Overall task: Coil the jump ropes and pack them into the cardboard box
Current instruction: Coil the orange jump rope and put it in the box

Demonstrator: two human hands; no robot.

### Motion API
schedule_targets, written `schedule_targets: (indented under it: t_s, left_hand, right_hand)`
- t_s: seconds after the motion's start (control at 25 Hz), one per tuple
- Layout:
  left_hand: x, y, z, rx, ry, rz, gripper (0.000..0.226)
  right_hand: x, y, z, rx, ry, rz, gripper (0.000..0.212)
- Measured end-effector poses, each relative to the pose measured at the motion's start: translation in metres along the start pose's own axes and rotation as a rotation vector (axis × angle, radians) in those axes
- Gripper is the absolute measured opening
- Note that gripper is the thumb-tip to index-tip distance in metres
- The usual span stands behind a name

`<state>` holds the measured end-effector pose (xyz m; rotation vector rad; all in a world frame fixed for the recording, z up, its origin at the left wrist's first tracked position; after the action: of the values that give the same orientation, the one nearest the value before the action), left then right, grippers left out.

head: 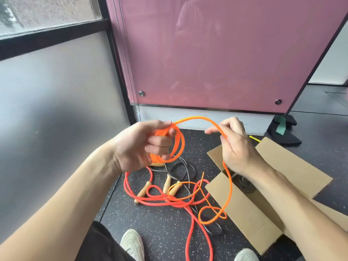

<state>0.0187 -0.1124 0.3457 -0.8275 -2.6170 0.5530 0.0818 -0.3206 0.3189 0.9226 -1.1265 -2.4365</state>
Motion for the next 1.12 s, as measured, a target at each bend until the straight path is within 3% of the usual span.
schedule_targets:
  t_s: [0.12,0.24,0.32,0.4,0.52,0.68,0.84,0.92,1.04,1.12]
  left_hand:
    - [0.005,0.002,-0.02,0.098,-0.13,-0.069,0.021]
    - [0.008,0.024,-0.018,0.009,-0.147,-0.295,0.023]
    - [0.006,0.032,-0.013,-0.037,-0.129,-0.373,0.026]
    - [0.004,0.03,-0.009,-0.081,-0.113,-0.397,0.032]
    - [0.001,0.022,-0.01,-0.16,-0.105,-0.385,0.034]
    - [0.005,0.027,-0.019,-0.142,-0.185,-0.416,0.033]
    - [0.015,0.038,-0.029,0.037,-0.34,-0.443,0.033]
    - [0.017,0.038,-0.034,0.168,-0.426,-0.382,0.026]
    - [0.018,0.035,-0.035,0.274,-0.476,-0.305,0.02]
    - [0.019,0.04,-0.037,0.341,-0.536,-0.329,0.021]
  right_hand:
    - [-0.001,0.007,-0.029,0.069,-0.053,0.083,0.023]
    - [0.001,0.011,-0.033,-0.13,-0.069,0.18,0.04]
    - [0.004,0.009,-0.027,-0.323,-0.139,0.173,0.038]
    - [0.005,0.007,-0.02,-0.594,-0.198,0.075,0.036]
    - [0.005,0.017,-0.025,-0.888,-0.404,-0.224,0.035]
    - [0.02,0.036,-0.061,-1.016,-0.7,-0.533,0.038]
    - [0.04,0.034,-0.101,-0.99,-1.001,-0.575,0.027]
    - [0.047,0.031,-0.113,-0.897,-1.121,-0.436,0.021]
    - [0.055,0.001,-0.111,-0.609,-1.186,0.177,0.026]
    - [0.06,-0.01,-0.103,-0.46,-1.204,0.342,0.029]
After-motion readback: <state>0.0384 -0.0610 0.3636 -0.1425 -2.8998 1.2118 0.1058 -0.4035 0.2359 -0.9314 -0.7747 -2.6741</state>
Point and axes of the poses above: each hand's wrist, its own x-axis away from the middle knuckle, its own y-axis out of the back of the hand, z = x × y, the point moved 6 cm from there along -x, towards the middle knuckle, and after that the axes turned 11 degrees about z, right-handed, at the moved point
